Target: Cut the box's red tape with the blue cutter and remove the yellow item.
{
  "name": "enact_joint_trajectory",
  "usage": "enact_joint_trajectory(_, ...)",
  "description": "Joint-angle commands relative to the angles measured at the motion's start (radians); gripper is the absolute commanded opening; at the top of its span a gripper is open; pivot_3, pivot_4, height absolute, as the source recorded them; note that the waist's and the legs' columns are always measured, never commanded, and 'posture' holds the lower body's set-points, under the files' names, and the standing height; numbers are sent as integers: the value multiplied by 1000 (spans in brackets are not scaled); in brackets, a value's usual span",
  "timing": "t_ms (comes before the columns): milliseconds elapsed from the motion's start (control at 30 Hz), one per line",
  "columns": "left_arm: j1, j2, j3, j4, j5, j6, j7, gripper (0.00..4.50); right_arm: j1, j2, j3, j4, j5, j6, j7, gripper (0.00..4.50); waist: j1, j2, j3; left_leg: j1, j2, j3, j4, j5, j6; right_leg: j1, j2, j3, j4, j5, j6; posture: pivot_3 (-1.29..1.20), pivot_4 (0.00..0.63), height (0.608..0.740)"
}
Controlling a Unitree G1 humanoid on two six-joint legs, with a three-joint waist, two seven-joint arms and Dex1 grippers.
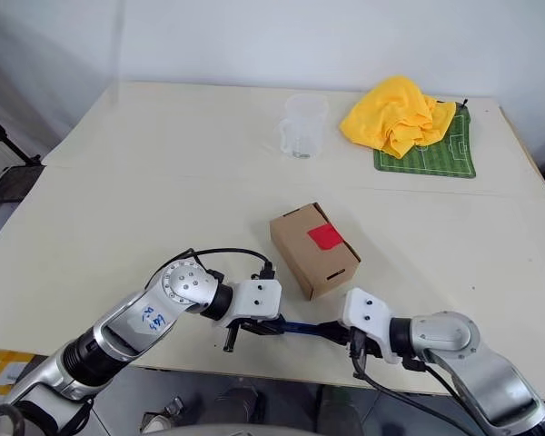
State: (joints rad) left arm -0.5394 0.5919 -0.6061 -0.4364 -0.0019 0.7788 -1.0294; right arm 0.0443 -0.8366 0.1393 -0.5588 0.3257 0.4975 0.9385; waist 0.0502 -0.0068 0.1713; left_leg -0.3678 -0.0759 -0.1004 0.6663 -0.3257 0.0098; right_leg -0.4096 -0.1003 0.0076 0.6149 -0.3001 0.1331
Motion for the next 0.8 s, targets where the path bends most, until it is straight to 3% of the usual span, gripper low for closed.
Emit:
enact_joint_trajectory(33,7,-1,-18,-3,-5,11,4,450,-5,9,52,10,-21,5,6,10,0,0,0,0,0,0,0,0,0,0,0,0,0,0,0,0,150,740)
enact_joint_trajectory(200,6,-15,-25,-2,-7,16,11,450,-72,50,112,11,-31,31,-6,10,-1,0,0,0,0,0,0,0,0,0,0,0,0,0,0,0,150,740)
enact_joint_trajectory(800,8,-11,-27,1,-12,9,8,450,-110,98,144,19,-11,76,-17,10,0,0,0,0,0,0,0,0,0,0,0,0,0,0,0,0,150,740)
